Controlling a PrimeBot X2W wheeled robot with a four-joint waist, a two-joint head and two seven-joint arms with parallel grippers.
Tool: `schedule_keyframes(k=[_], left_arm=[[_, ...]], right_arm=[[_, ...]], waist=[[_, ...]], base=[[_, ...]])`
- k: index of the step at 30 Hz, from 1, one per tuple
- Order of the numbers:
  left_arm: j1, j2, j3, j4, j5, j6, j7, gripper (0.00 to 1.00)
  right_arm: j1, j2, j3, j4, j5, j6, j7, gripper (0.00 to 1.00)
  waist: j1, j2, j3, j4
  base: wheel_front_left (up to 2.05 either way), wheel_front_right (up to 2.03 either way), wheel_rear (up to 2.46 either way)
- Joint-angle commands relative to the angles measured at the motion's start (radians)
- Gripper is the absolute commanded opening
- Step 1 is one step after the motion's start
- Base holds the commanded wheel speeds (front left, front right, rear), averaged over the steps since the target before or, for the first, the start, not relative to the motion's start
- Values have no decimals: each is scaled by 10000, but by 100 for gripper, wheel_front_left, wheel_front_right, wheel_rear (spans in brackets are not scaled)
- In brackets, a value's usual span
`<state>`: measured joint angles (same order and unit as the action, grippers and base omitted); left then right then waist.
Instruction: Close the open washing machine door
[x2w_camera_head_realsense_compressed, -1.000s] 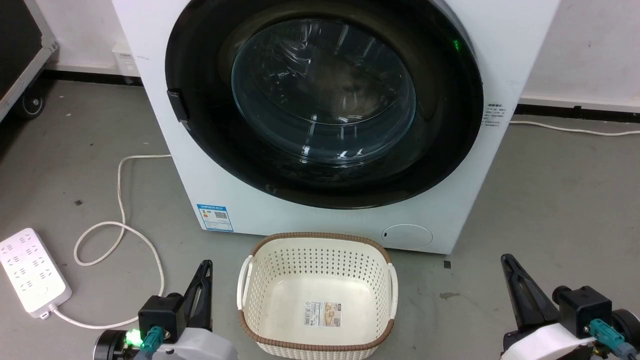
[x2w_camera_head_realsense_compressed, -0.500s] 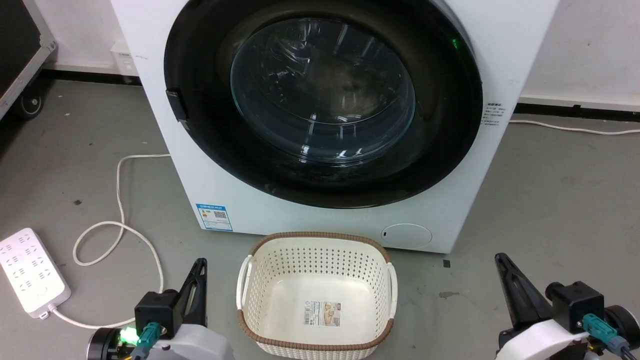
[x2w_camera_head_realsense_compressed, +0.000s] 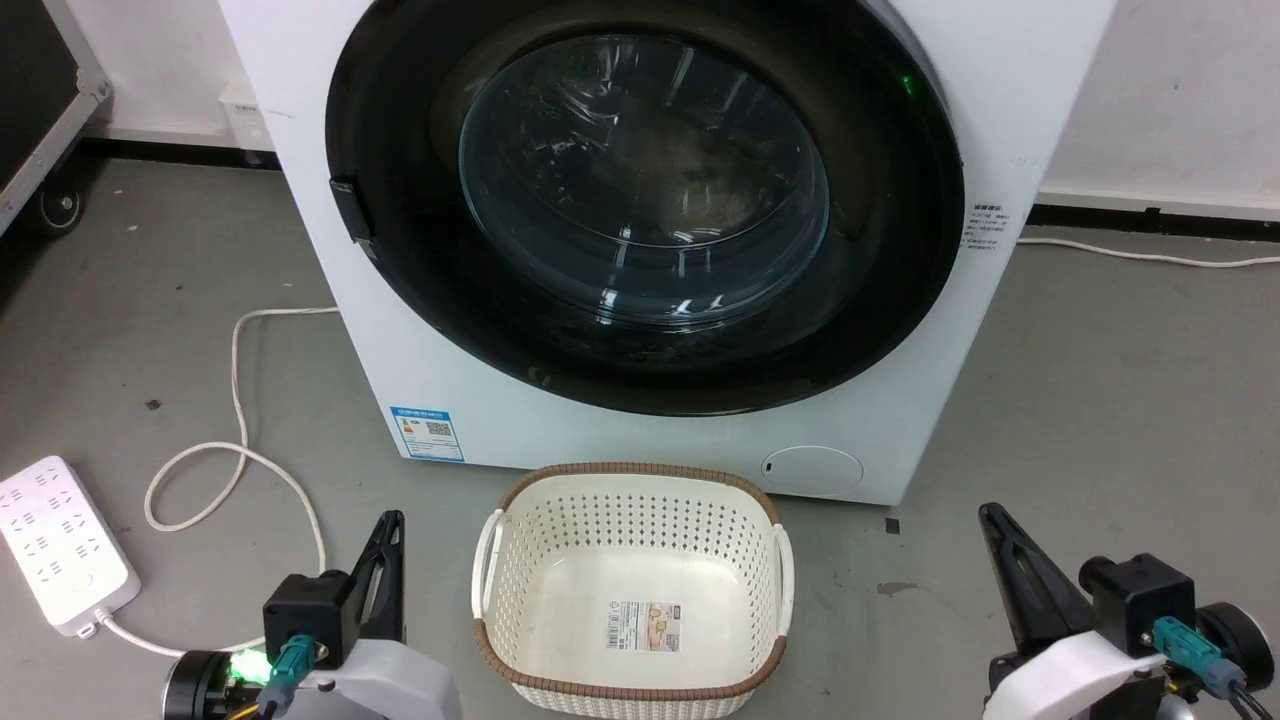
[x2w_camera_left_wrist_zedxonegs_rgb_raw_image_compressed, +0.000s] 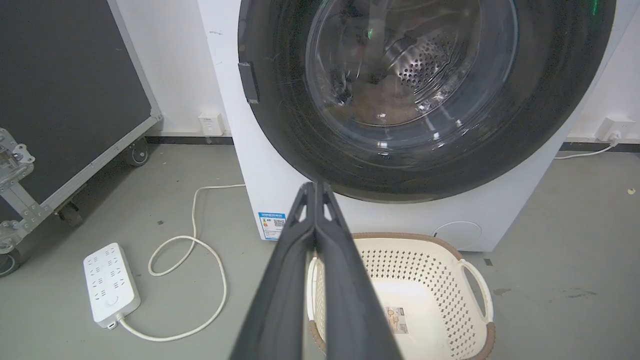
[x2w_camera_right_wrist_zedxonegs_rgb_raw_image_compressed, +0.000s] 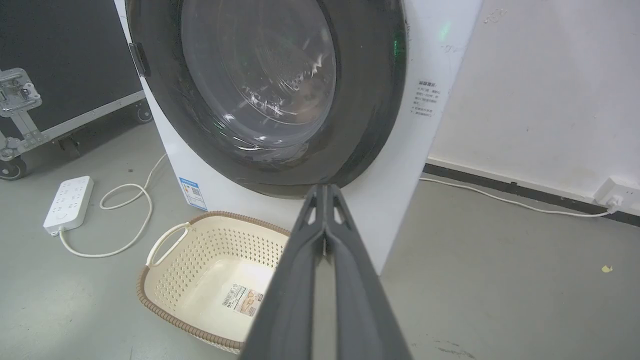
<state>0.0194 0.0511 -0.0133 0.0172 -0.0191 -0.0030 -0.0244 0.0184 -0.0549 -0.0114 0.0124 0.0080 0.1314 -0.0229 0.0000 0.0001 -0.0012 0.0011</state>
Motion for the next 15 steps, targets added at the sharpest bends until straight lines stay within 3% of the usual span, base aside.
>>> schedule_keyframes(k=[1, 15], left_arm=[[-162, -6, 49, -65, 82, 15, 63, 0], [-194, -9, 133, -172, 191, 30, 244, 0]], right_arm=[[-141, 44, 29, -83, -68, -7, 47, 0], [-184, 47, 114, -124, -80, -7, 229, 0]], waist=[[0, -1, 1, -1], [0, -1, 12, -11]], base=[[0, 0, 0], [0, 0, 0]])
